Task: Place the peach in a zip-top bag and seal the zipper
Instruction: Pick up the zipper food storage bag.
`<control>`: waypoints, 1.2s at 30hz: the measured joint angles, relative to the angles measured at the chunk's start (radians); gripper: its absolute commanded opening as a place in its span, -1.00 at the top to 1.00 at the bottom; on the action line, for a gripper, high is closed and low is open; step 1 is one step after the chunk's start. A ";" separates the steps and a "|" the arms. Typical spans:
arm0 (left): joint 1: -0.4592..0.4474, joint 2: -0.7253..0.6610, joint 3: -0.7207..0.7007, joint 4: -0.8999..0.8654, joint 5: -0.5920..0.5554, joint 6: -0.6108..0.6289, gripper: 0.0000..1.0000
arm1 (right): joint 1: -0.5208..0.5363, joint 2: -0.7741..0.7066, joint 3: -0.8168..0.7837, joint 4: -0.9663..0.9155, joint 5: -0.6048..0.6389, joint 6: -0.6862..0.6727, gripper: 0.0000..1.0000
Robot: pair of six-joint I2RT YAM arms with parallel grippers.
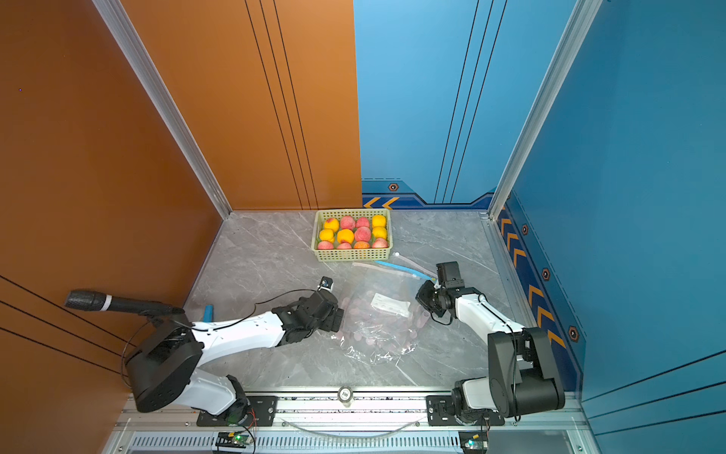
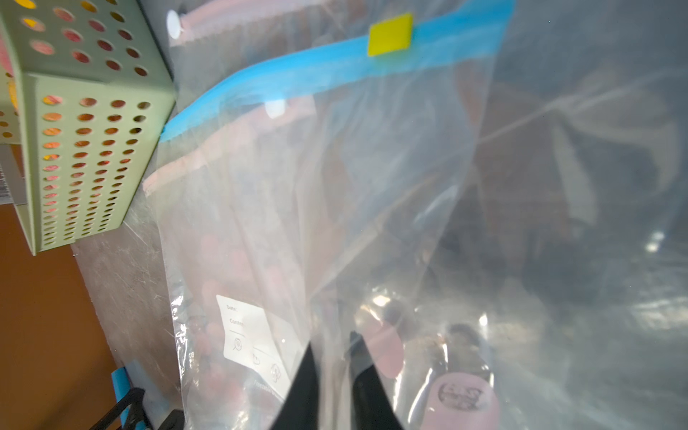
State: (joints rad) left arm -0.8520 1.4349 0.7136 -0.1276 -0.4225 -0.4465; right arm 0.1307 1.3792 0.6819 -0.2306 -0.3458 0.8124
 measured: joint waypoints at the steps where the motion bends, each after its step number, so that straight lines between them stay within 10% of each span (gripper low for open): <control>1: 0.000 -0.032 0.008 -0.019 -0.008 -0.009 -0.95 | 0.002 -0.014 0.001 -0.003 0.002 -0.015 0.83; 13: 0.211 -0.477 0.019 -0.011 0.073 -0.078 -0.95 | 0.275 -0.283 0.307 -0.148 0.071 -0.487 1.00; 21: 0.357 -0.539 0.019 0.106 0.278 -0.028 -0.95 | 0.350 -0.310 0.464 -0.152 -0.010 -0.753 1.00; 36: 0.523 -0.522 0.342 0.090 0.713 0.424 -0.95 | 0.412 -0.307 0.642 -0.194 -0.153 -1.078 1.00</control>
State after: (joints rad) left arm -0.3286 0.9131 1.0557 -0.0372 0.2901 -0.0223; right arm 0.5423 1.0721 1.3239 -0.4244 -0.4988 -0.2653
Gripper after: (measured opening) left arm 0.977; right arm 0.047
